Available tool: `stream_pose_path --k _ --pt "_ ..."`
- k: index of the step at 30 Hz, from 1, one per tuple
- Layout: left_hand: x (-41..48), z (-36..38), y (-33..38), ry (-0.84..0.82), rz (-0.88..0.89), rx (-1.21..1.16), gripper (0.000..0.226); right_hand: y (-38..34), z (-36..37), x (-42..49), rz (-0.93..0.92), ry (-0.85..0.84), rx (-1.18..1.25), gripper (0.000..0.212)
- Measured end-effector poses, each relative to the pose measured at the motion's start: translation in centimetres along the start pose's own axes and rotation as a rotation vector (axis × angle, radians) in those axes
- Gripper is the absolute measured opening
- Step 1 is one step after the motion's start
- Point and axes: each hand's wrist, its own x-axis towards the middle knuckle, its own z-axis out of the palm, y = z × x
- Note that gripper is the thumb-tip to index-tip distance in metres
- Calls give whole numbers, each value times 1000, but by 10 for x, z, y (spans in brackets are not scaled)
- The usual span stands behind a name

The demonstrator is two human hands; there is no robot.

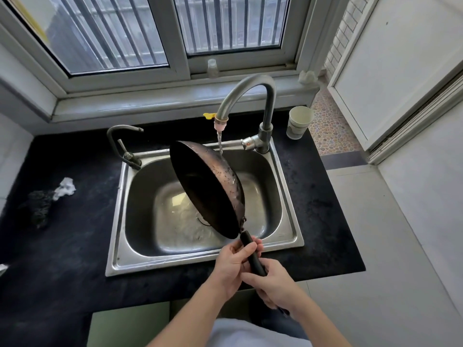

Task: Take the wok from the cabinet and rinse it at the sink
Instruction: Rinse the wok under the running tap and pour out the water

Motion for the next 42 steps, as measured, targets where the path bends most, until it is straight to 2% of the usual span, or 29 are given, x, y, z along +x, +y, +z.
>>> stream_pose_path --k 3,5,7,9,15,19,24,27,33,37,42 --pt "3 0 2 82 38 2 22 -7 12 9 38 180 -240 21" --pt "7 3 5 126 40 -18 22 -9 21 10 58 372 -603 29" --pt "8 5 7 157 40 -8 23 -9 27 8 13 481 -991 36" --pt "7 2 7 190 49 18 25 -9 31 9 -57 493 -1066 39" --pt "-1 -10 1 240 58 63 27 7 26 20 -129 360 -717 33" --pt "-6 -19 -1 234 29 11 29 8 31 21 -142 291 -509 16" --pt "-14 -29 2 160 -30 31 34 16 41 24 -150 269 -350 22" --pt "-14 -36 4 165 -76 27 29 21 51 27 -129 258 -258 23" --pt "-15 -41 10 167 -128 23 31 30 63 31 -111 283 -166 25" --pt "-15 -42 8 125 -187 167 32 33 64 34 -114 324 -106 23" --pt "-15 -43 0 130 -201 210 31 39 65 33 -82 318 -57 27"
